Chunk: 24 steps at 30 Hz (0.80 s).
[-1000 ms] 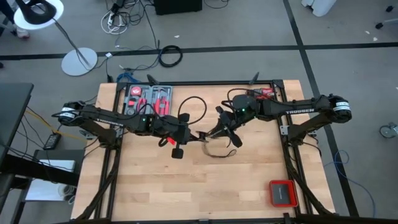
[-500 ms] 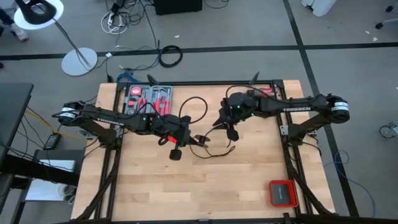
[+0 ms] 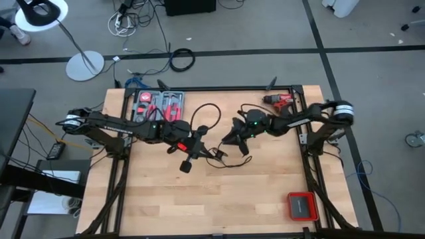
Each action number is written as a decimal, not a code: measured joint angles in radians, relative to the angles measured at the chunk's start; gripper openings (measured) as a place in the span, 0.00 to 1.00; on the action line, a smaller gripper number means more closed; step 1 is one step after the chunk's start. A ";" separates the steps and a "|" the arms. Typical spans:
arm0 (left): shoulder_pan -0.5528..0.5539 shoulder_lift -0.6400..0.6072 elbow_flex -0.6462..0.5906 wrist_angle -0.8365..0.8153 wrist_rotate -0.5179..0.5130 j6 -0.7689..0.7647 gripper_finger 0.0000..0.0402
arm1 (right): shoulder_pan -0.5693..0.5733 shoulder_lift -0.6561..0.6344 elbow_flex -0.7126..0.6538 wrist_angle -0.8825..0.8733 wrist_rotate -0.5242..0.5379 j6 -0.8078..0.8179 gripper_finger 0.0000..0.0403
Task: Coil cords
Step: Coil the black wire on the black spool
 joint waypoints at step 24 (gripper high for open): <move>0.007 0.000 0.000 0.065 -0.071 0.049 0.00 | 0.087 0.234 0.086 0.372 -0.026 0.045 0.28</move>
